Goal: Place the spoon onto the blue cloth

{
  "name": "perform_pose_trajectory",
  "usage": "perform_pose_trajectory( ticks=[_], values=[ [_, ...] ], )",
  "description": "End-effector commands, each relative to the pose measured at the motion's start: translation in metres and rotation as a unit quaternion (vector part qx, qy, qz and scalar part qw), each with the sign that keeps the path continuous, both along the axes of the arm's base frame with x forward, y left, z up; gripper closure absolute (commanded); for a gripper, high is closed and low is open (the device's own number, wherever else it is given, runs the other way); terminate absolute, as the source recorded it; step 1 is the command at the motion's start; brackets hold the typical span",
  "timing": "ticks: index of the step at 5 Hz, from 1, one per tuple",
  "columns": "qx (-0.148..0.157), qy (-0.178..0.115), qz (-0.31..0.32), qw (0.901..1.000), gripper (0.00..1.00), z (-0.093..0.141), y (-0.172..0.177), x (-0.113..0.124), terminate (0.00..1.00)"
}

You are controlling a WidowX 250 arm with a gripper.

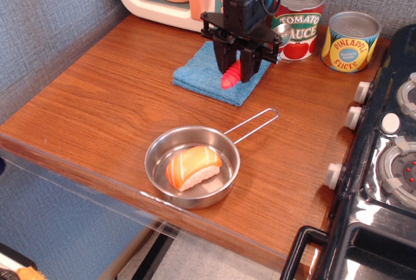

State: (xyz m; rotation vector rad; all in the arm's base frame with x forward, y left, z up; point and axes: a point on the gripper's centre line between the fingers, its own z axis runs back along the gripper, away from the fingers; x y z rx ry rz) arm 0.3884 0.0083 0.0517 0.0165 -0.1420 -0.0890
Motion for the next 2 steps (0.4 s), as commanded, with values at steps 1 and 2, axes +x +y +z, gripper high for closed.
perform_pose_trajectory(
  ticks=[1,2],
  values=[
    [0.013,0.002,0.068,0.9976,1.0,0.002,0.0253,-0.0122,0.0],
    [0.019,-0.002,0.068,0.9975,1.0,0.0065,0.0295,-0.0168,0.0]
  ],
)
